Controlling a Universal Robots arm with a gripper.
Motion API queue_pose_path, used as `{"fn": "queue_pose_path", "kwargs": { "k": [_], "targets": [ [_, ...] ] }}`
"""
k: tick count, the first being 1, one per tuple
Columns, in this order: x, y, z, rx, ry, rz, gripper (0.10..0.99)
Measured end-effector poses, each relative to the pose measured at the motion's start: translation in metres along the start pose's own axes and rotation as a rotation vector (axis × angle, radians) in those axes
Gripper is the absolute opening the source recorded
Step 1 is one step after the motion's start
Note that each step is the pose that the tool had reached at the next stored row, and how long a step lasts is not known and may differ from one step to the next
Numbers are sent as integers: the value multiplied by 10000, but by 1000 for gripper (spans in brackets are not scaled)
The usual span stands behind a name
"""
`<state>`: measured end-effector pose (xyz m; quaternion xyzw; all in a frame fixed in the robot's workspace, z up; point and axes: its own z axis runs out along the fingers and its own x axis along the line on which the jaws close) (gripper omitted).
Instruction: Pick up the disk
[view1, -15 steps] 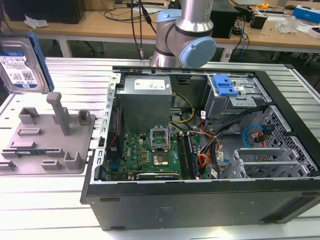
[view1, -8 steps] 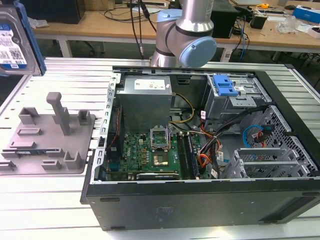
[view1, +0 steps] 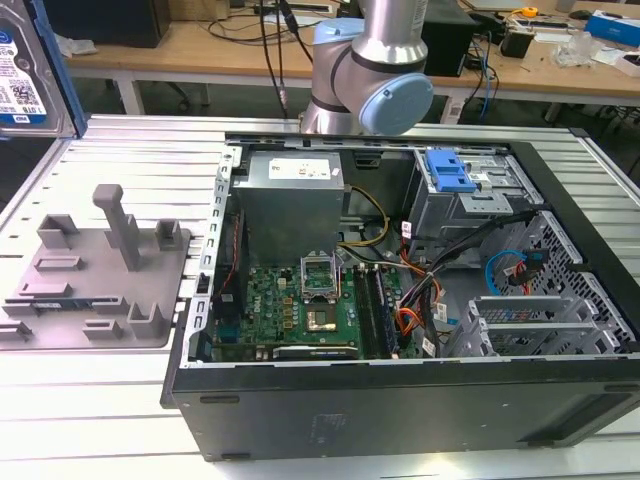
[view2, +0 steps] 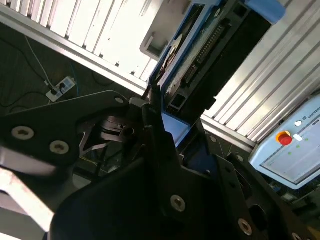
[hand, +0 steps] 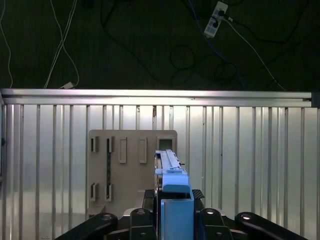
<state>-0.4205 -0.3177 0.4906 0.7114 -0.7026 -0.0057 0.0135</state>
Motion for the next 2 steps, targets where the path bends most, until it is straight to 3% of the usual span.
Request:
{"fn": "queue_pose_path", "kwargs": {
  "k": [2],
  "targets": [
    [0,0,0,0,0,0,365]
  ]
}}
